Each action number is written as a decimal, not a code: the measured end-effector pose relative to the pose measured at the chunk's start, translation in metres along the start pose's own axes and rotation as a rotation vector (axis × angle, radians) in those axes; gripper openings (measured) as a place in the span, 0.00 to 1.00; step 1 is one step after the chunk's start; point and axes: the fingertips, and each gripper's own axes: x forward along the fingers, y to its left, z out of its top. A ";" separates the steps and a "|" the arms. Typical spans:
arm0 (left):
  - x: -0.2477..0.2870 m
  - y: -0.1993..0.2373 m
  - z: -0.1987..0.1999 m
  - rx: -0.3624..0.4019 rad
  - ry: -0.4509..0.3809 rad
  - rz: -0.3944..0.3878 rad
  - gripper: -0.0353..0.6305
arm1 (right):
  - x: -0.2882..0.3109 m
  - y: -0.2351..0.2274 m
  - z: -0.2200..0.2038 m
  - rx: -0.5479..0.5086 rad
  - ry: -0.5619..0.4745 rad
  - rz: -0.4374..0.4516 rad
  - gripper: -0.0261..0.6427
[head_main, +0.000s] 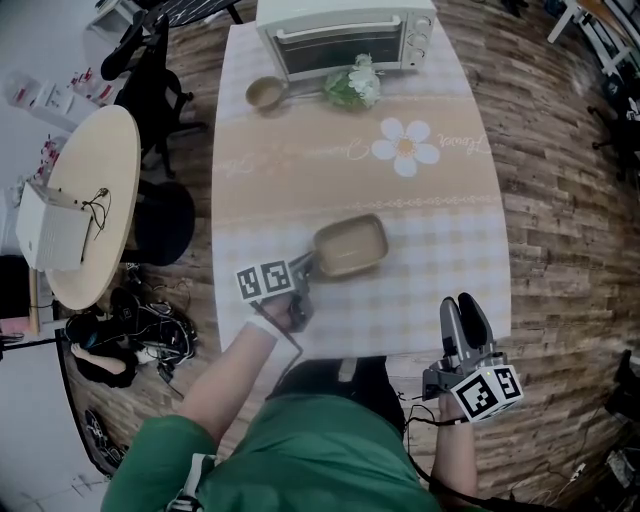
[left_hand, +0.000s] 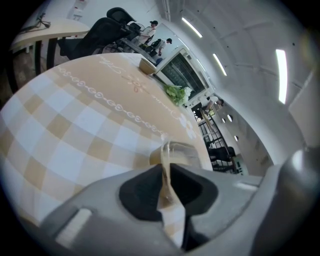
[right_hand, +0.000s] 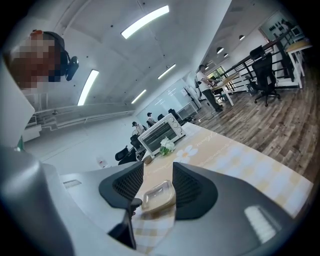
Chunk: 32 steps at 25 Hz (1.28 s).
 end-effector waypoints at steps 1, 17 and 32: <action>-0.001 0.000 0.001 0.006 -0.004 0.000 0.12 | 0.001 0.001 0.000 -0.001 0.000 0.003 0.31; -0.030 -0.032 0.016 0.123 -0.116 -0.089 0.12 | 0.004 0.019 0.007 -0.034 0.019 0.055 0.31; -0.100 -0.090 0.043 0.335 -0.276 -0.107 0.12 | -0.013 0.057 0.029 -0.229 -0.004 0.067 0.26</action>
